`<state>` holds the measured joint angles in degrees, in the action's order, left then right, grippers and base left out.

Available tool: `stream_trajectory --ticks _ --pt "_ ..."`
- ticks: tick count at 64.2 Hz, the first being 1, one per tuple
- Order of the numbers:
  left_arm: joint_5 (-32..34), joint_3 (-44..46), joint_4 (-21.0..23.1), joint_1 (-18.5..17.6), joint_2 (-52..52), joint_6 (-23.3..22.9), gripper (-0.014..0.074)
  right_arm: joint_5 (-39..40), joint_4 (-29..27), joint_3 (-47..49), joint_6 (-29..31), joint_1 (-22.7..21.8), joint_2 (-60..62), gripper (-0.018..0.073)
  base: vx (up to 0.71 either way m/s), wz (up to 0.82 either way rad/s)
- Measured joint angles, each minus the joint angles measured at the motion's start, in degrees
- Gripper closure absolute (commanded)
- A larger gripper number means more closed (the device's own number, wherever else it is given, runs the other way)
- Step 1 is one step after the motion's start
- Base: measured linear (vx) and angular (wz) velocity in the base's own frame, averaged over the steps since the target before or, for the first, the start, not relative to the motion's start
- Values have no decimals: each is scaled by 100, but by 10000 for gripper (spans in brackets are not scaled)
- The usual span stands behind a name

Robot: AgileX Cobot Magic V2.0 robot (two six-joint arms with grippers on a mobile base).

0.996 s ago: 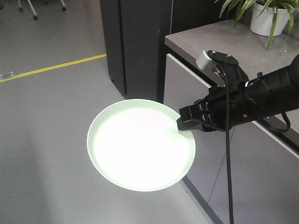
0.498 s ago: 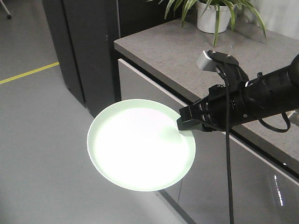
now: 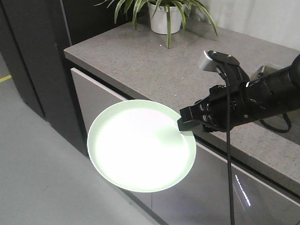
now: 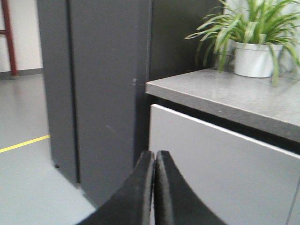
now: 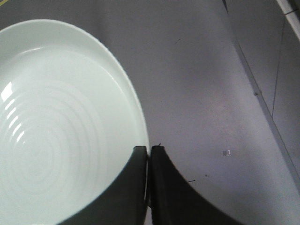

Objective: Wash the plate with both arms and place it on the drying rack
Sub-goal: 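Turn the base toward the sink counter with the plate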

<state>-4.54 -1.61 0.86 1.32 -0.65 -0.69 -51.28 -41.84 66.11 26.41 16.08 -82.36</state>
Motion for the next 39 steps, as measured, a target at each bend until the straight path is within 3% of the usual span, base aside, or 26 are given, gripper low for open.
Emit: stream_trajectory --ticks 39 --pt "0 0 0 0 0 0 603 0 0 0 0 0 0 566 9 -31"
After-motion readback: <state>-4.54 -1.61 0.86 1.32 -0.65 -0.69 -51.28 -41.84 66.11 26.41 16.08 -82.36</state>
